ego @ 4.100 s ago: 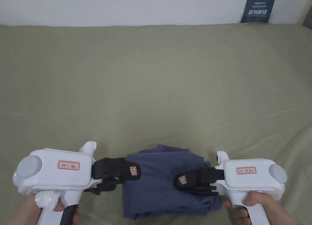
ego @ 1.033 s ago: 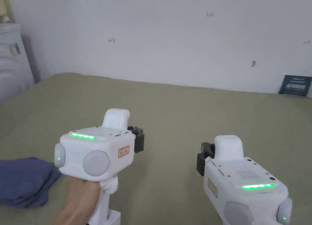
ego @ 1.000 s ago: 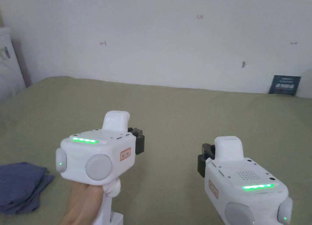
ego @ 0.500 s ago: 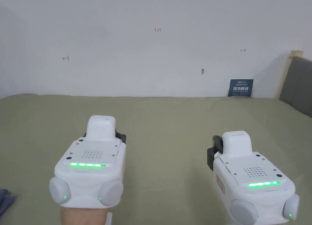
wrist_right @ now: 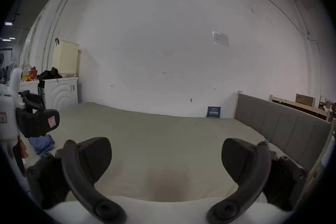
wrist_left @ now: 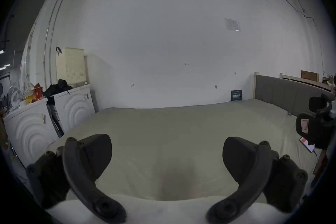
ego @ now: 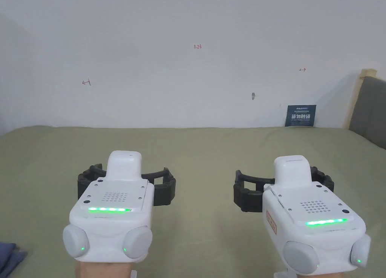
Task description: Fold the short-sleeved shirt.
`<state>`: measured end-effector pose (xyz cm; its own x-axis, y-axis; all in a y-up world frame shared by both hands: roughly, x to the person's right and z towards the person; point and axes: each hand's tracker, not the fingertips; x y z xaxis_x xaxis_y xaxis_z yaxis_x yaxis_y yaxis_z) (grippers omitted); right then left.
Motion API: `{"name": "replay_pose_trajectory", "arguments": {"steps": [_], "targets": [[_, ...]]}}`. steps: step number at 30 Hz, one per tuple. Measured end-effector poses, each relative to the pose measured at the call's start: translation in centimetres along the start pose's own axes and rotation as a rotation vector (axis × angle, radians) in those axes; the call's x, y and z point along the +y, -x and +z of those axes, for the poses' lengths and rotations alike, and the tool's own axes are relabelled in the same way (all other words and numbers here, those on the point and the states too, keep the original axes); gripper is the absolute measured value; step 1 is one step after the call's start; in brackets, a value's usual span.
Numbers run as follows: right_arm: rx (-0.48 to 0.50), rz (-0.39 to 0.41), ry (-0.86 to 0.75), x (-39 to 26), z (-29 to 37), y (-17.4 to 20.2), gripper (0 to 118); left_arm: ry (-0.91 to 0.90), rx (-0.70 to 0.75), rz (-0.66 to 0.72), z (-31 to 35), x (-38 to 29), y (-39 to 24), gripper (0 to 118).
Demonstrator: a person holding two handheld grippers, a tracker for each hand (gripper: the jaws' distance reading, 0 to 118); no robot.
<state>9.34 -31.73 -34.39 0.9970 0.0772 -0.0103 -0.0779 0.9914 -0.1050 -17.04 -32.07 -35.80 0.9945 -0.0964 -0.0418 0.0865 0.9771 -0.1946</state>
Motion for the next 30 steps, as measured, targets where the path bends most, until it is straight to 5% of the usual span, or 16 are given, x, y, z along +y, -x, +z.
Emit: {"name": "replay_pose_trajectory", "arguments": {"steps": [6, 30], "targets": [[-0.016, -0.031, 0.046, 0.1, 0.0, 0.1, 118, 0.038, -0.100, 0.072, 0.0, 0.4, 0.6, 118], [-0.028, 0.000, 0.004, -0.5, 0.6, -0.3, 118, -0.007, -0.066, 0.028, 1.6, 0.9, -0.2, 118]]}}
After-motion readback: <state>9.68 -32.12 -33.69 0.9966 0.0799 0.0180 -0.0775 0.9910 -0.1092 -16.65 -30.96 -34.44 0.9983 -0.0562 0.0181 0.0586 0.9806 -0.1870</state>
